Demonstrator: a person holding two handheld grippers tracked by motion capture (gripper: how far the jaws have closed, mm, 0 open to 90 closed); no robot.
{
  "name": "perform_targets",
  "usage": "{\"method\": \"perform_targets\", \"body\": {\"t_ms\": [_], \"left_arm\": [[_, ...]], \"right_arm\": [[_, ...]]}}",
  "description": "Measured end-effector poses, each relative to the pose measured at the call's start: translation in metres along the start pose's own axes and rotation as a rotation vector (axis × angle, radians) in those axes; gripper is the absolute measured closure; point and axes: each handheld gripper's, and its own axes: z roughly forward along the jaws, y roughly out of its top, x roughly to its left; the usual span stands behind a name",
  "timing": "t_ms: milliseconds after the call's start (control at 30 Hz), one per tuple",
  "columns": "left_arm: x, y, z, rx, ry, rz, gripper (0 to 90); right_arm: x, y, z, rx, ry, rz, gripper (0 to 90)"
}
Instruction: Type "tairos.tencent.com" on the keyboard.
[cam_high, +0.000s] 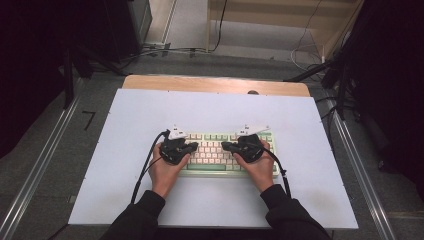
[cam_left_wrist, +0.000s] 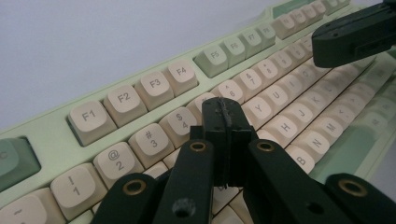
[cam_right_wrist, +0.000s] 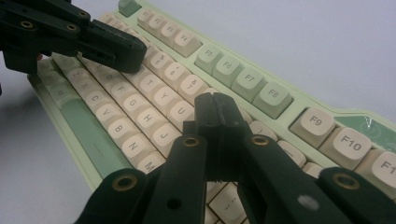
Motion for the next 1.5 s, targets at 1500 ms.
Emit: {"method": "perform_targets", "body": {"t_ms": [1500], "left_arm": [[0.009,-0.008,-0.022,-0.043,-0.049,-0.057,90.0]], "right_arm": [[-0.005,-0.005,0.003,0.021,-0.018,0.004,87.6]]}}
